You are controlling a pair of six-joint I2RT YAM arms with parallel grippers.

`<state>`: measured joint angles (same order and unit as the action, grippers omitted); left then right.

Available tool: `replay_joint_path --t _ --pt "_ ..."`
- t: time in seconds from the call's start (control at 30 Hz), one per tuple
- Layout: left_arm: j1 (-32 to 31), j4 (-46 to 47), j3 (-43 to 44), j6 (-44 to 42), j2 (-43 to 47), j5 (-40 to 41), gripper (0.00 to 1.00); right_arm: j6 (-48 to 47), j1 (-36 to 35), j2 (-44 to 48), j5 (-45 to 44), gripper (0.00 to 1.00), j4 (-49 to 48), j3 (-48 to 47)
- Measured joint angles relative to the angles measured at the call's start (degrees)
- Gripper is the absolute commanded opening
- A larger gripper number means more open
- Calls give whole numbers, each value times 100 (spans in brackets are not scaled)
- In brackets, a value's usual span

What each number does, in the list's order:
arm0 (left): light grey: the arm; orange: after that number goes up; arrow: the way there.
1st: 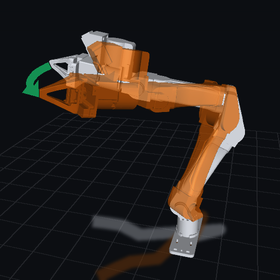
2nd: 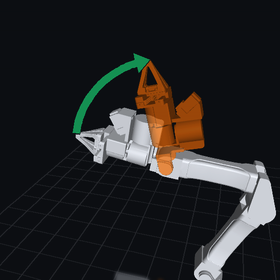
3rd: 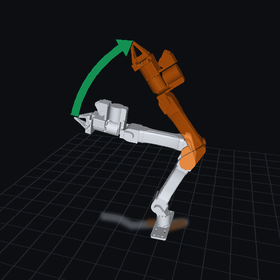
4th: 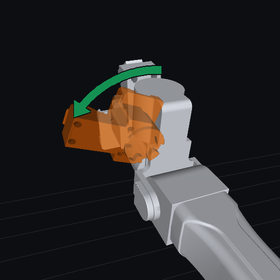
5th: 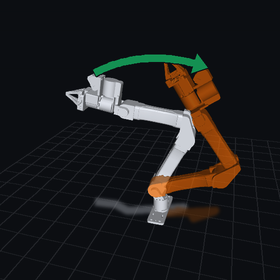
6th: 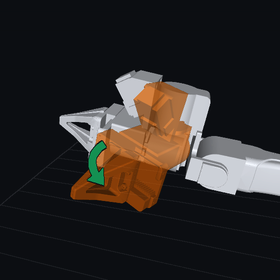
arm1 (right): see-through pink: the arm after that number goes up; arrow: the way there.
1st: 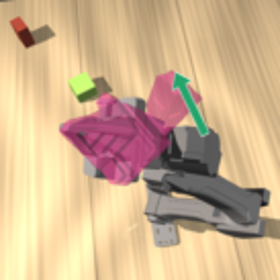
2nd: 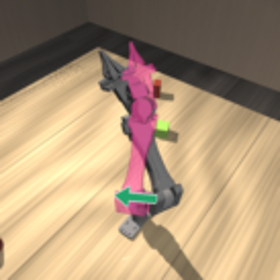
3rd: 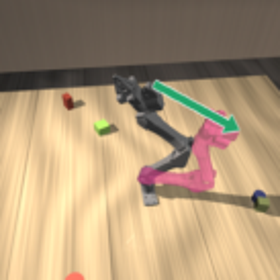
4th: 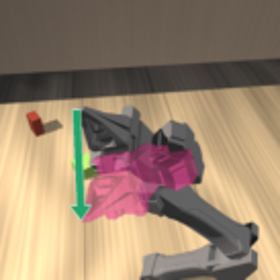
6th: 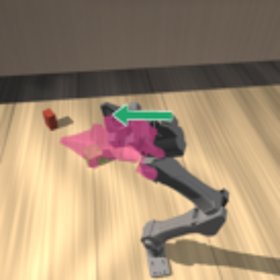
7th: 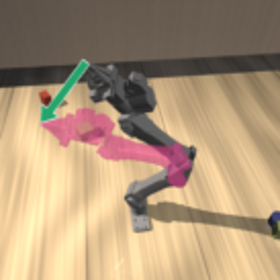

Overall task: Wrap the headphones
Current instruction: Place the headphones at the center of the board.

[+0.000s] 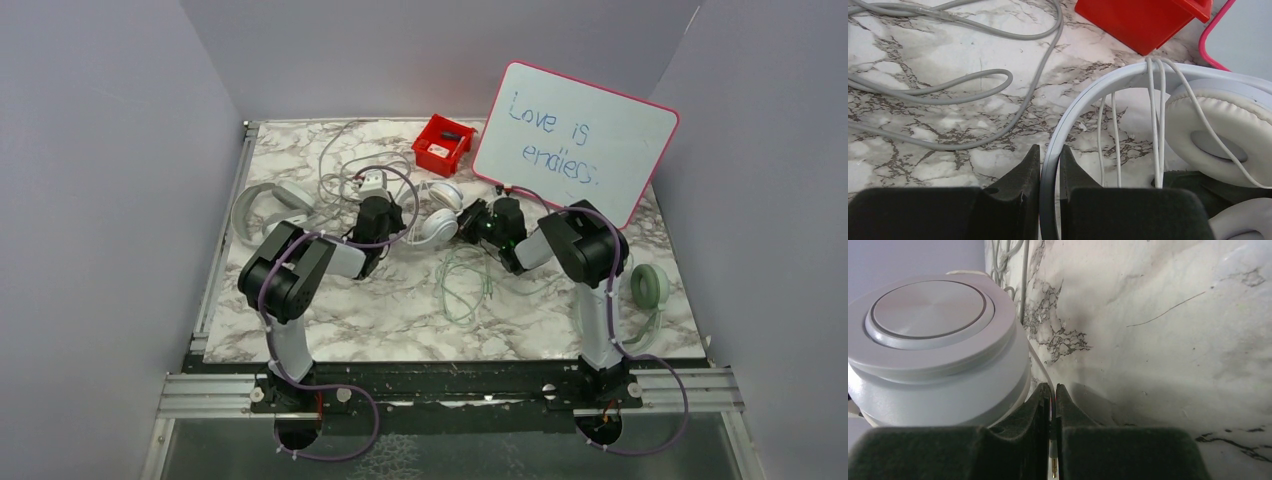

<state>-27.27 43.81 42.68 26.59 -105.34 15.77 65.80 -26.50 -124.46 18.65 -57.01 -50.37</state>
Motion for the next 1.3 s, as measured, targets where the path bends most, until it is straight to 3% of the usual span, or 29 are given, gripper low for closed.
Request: replay_joint_path --t 0.13,0.57,0.8,1.17,1.3 --pt "-33 79 118 -2 -186 66 0 20 4 2 -92 11 33 0" --pt "-166 490 501 -214 -579 671 0 81 24 597 -625 40 658 380" --pt "-149 525 566 -267 -780 776 0 -76 105 1285 -885 44 1416 741" --pt "-315 299 817 -400 -1104 894 0 -1462 553 2942 -1561 50 3429 1241" --pt "-350 55 909 -389 -1099 949 11 -2085 595 3604 -1860 51 3967 1241"
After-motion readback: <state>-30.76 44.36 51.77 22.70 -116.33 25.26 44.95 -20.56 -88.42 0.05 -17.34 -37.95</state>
